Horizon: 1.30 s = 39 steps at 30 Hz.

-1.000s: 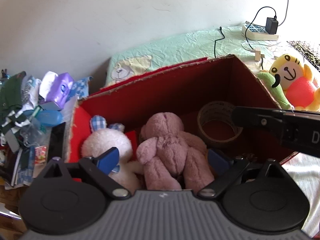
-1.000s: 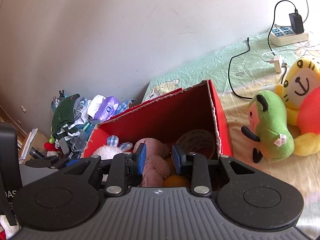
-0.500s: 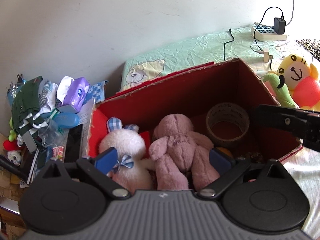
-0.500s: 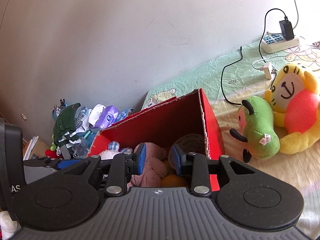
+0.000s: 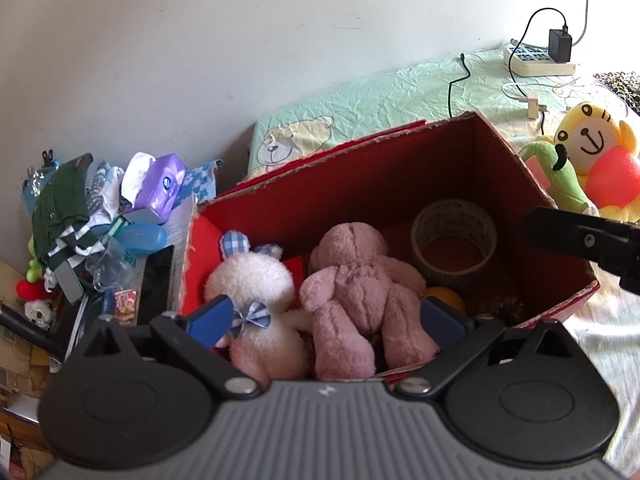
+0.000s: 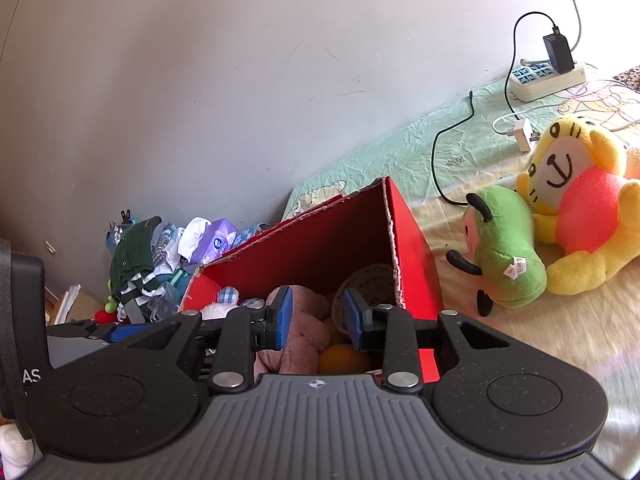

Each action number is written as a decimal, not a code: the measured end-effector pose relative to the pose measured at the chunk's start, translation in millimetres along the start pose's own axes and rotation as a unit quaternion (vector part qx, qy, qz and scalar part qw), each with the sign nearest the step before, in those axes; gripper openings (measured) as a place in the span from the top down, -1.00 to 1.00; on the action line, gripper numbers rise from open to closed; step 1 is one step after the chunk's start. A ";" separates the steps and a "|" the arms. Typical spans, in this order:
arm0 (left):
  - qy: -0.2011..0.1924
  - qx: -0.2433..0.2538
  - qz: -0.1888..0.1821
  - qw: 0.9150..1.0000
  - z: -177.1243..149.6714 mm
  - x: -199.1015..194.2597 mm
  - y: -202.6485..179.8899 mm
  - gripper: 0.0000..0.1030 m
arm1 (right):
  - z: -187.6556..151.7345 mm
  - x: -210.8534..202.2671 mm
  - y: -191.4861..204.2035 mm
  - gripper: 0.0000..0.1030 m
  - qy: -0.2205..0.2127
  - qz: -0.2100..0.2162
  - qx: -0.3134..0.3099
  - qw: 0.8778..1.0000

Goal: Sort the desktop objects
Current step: 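Move the right gripper back to the pile toward the yellow tiger plush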

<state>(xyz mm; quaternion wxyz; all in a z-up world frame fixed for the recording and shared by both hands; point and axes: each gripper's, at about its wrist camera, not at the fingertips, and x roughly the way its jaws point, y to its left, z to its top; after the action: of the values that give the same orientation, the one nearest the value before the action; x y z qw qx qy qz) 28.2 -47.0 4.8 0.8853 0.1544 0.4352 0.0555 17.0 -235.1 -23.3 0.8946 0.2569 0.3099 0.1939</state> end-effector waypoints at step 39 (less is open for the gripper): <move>-0.013 -0.013 0.047 0.999 72.0 -46.8 -165.3 -0.99 | 76.8 -81.5 -157.9 0.37 0.012 0.015 0.021 1.000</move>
<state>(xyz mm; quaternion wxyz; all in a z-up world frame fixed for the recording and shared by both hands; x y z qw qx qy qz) 50.1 -230.5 28.2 0.8894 0.1641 0.4147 0.1005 37.2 -427.6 -25.8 0.8822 0.2782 0.3207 0.2036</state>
